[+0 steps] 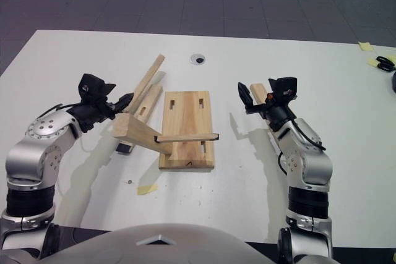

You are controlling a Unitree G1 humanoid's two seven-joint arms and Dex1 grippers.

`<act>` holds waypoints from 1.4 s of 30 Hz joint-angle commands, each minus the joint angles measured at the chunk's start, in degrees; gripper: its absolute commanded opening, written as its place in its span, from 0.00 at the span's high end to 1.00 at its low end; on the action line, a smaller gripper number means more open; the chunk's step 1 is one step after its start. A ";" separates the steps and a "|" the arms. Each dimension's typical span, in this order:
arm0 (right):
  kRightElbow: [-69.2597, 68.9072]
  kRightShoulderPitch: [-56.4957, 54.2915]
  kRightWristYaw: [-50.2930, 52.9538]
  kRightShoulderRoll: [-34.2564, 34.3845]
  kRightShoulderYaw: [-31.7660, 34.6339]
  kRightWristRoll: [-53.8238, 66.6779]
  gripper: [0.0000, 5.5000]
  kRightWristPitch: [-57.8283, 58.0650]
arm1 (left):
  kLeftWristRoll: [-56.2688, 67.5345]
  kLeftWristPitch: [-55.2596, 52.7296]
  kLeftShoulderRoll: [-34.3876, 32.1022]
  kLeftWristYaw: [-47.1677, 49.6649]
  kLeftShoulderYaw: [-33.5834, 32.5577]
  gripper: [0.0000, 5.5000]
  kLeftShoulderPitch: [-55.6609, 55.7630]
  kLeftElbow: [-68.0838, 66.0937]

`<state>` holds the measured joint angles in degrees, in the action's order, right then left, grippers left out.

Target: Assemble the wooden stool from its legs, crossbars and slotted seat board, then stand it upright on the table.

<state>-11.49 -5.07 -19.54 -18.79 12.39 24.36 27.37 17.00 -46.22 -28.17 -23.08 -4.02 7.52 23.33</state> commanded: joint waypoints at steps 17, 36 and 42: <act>-1.73 3.12 2.12 2.32 -2.37 -3.28 0.02 -2.83 | -9.20 13.41 -8.28 -17.48 10.47 0.02 15.08 -38.41; -3.40 5.86 4.89 4.04 -2.84 -5.50 0.02 -4.09 | -14.40 19.21 -10.07 -23.21 15.30 0.56 14.20 -45.39; -2.89 6.15 5.72 4.88 -2.98 -6.45 0.02 -5.54 | -11.52 15.83 -10.67 -24.07 12.93 0.62 10.32 -38.37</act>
<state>-14.56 0.87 -14.24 -14.19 9.46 18.31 22.40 4.75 -26.43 -38.63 -46.34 9.28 21.24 -16.55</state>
